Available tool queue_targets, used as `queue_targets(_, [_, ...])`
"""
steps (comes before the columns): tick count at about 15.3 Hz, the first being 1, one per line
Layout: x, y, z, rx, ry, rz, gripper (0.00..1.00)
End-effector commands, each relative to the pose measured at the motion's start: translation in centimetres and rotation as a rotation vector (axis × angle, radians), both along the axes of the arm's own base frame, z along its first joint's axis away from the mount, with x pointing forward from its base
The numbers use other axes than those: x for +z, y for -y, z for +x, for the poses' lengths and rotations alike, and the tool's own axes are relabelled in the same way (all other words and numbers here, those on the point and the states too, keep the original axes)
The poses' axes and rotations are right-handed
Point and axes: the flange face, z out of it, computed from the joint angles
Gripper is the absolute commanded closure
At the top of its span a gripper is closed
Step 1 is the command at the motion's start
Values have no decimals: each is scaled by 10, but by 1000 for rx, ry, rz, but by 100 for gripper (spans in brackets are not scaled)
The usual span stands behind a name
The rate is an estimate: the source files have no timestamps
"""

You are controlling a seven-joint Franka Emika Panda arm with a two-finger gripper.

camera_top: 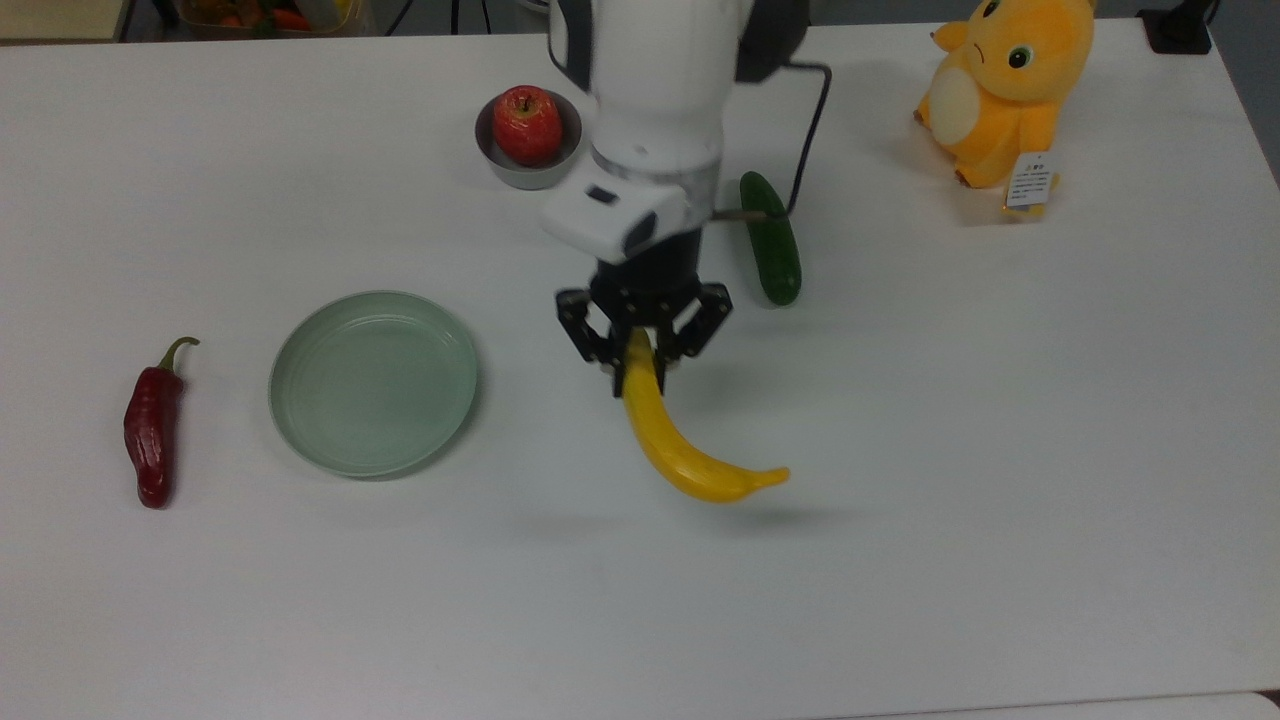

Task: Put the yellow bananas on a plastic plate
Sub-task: 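Lift the banana and carry it over the pale green plate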

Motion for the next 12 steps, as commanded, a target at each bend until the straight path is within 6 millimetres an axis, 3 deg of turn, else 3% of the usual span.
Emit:
queue_targets(1, [40, 42, -21, -81, -42, 32, 94])
queue_targets(4, [53, 94, -25, -122, -73, 33, 94])
queue_targets(7, [49, 147, -28, -68, -135, -8, 94])
queue_targets(8, [47, 175, -29, -48, -144, -29, 94])
queue_targets(12, [15, 241, -39, 24, -215, -79, 93])
